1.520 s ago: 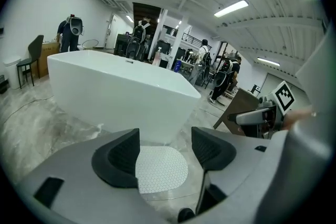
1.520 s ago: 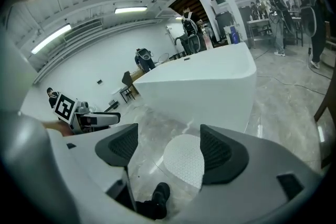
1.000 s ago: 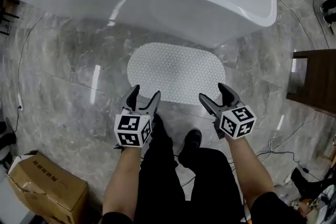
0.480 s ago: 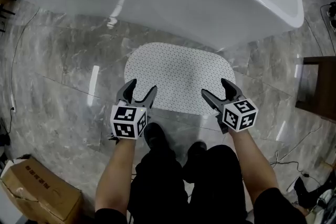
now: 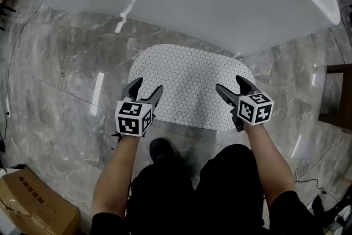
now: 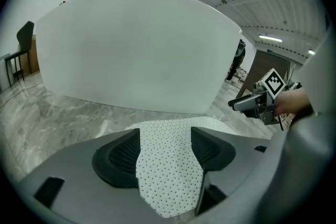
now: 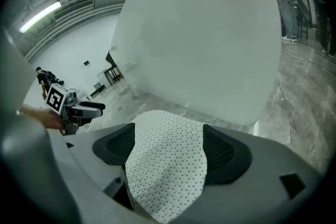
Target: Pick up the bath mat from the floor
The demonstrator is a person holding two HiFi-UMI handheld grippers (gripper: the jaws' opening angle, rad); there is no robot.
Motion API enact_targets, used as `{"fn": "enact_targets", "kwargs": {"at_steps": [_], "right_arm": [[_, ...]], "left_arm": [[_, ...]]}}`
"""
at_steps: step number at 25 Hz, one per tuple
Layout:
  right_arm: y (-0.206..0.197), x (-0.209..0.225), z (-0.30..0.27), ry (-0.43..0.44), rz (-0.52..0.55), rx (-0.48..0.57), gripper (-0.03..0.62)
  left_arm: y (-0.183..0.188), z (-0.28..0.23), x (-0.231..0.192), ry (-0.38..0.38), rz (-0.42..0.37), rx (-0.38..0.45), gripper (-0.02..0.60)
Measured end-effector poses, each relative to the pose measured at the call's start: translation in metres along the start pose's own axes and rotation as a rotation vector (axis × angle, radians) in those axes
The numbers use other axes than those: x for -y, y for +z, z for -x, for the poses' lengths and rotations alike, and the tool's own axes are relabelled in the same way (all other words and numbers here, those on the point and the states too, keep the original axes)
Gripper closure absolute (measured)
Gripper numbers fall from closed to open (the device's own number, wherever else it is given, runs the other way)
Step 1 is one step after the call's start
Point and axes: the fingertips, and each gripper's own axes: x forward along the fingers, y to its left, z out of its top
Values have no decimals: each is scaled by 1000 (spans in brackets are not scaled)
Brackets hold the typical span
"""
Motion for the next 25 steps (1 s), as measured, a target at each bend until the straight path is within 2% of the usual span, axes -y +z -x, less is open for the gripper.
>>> {"fn": "enact_targets", "kwargs": {"at_steps": [6,10,12,16,21,25], "right_arm": [[7,40,-6,-62,-1,34,183],[-13,63,-11,-95,27,-3,181],[-27,79,-12,-108,-14,-25,177],[-69,102,-21,-125,-63,-112,163],[-118,112,-33,-131,-15,-246,158],[-134,119,-37,-162,35,-300,135]], "left_arm": [[-22,-26,-4,-11,-9,-21,264],[-43,-41,-11,-14,26,-67,264],[-55,-47,-12,-19,22,-97,264],[-81,-62,-16,-15,0,-162,262],[-109,-76,-24,-16,4,-235,247],[-126,-84,-35,-12,-4,-282,229]]}}
